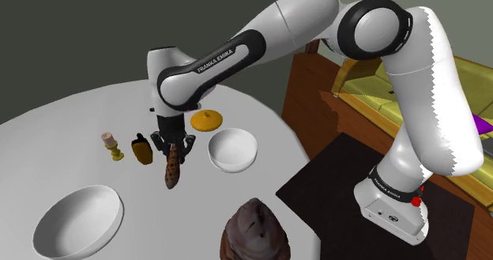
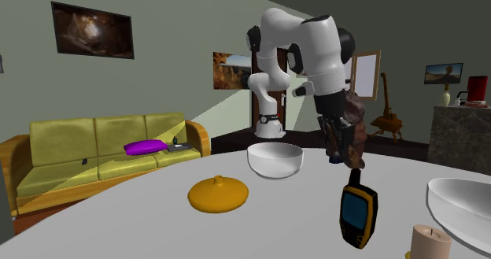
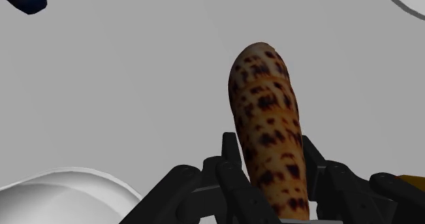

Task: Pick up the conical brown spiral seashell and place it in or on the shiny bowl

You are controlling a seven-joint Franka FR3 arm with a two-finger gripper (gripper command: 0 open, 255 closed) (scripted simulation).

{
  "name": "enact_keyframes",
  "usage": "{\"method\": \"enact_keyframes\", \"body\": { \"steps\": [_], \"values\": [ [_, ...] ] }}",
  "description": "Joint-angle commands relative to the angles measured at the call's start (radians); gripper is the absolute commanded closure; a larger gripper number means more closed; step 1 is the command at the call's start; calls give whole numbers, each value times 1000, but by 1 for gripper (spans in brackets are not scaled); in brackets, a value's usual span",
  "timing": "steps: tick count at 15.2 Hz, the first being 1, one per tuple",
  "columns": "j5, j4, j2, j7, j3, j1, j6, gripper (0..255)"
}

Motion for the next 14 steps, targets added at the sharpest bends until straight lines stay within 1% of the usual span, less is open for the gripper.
{"method": "enact_keyframes", "body": {
  "steps": [1, 7, 10, 14],
  "values": [
    [3, 4, -15, 2, 3, -3, -19, 255],
    [10, 21, -50, 9, 10, -7, -69, 255],
    [40, -128, -142, -49, 18, -74, -21, 255],
    [83, -296, -251, -134, 23, -157, 24, 255]
  ]
}}
